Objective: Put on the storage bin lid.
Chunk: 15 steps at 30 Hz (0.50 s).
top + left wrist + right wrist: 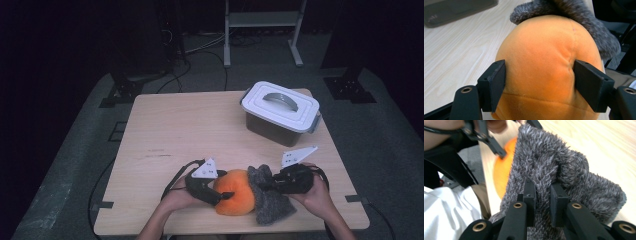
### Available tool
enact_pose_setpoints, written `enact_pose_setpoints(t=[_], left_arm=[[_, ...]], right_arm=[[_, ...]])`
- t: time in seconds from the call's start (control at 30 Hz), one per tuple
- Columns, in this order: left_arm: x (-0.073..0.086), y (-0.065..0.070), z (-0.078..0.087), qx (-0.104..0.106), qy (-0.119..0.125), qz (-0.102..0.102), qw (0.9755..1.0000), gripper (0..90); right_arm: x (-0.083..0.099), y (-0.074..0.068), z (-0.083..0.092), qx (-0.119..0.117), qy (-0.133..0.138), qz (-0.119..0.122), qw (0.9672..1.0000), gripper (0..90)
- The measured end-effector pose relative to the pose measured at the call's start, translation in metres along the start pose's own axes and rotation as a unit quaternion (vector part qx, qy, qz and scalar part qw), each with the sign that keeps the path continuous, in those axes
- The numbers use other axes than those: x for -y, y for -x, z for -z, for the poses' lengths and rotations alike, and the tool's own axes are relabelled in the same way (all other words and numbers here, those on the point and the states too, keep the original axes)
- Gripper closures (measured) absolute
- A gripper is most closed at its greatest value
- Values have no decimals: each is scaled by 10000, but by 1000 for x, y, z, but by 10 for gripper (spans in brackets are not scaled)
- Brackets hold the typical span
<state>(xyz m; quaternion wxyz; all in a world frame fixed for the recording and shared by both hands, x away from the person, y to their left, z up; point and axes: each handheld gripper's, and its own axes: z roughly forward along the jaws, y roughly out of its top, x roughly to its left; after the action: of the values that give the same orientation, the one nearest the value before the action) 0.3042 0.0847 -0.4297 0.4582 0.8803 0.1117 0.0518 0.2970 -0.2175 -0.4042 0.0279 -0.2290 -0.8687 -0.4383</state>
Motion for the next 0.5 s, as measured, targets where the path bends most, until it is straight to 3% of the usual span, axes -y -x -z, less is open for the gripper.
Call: enact_pose_setpoints(t=[0.1, 0.3, 0.5], left_arm=[[3, -3, 2, 30, 8, 31, 10000, 274], [6, -6, 3, 64, 50, 147, 9999, 274], [6, -6, 2, 88, 71, 138, 9998, 273]], right_arm=[[1, 1, -4, -12, -81, 0, 10000, 771], [15, 16, -4, 0, -263, -337, 9991, 769], [9, 16, 0, -87, 85, -358, 9993, 771]])
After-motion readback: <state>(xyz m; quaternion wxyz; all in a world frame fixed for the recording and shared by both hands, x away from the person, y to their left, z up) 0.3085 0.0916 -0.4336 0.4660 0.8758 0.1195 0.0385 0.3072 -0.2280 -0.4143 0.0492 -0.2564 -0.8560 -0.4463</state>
